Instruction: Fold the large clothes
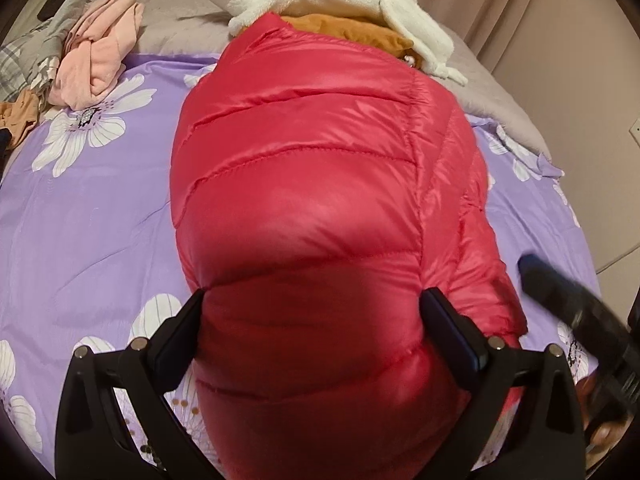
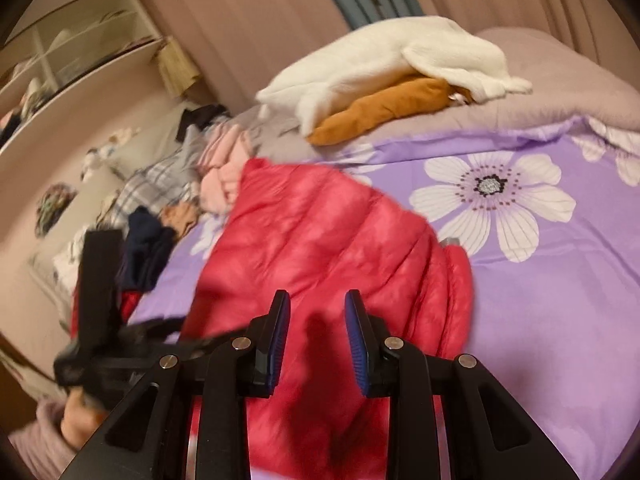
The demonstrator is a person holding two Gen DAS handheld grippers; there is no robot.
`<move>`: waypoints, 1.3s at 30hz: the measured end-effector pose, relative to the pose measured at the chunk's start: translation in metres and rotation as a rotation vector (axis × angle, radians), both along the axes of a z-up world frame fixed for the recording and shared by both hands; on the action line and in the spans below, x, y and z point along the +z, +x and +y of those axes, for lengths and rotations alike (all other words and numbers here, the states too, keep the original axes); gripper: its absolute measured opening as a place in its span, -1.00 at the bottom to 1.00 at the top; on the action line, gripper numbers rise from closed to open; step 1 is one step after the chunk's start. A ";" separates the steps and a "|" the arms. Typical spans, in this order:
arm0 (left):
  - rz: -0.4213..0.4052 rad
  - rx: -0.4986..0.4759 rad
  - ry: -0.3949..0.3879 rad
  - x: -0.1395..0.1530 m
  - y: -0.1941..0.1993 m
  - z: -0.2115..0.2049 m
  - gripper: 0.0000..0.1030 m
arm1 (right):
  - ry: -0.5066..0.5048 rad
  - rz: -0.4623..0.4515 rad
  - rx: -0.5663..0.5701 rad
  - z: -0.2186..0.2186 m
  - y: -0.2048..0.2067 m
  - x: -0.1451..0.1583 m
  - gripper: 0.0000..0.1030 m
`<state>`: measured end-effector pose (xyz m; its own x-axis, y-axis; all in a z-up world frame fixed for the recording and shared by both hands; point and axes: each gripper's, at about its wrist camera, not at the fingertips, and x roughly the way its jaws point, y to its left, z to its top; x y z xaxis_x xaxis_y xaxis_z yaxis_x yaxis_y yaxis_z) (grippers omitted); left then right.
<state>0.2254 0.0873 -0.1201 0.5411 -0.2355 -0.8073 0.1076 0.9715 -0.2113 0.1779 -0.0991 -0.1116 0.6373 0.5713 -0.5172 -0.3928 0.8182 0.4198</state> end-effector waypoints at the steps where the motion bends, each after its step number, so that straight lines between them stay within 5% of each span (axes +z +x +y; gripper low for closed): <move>1: -0.006 -0.001 0.003 0.002 -0.004 0.001 0.95 | -0.020 0.001 0.016 0.004 -0.005 -0.002 -0.45; 7: -0.038 -0.016 0.011 0.011 -0.025 0.008 0.91 | -0.137 0.050 0.012 0.017 -0.005 -0.028 -0.46; 12: -0.021 -0.034 0.044 -0.003 -0.030 0.005 0.91 | -0.098 0.106 0.003 0.011 0.007 -0.047 -0.44; 39: -0.144 -0.055 -0.020 0.045 -0.095 0.012 0.90 | -0.026 0.002 -0.057 -0.015 -0.049 0.002 -0.28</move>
<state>0.1305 0.0993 -0.0755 0.6368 -0.2834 -0.7171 0.1913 0.9590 -0.2091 0.1289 -0.1138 -0.1092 0.6672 0.5209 -0.5324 -0.3449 0.8496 0.3991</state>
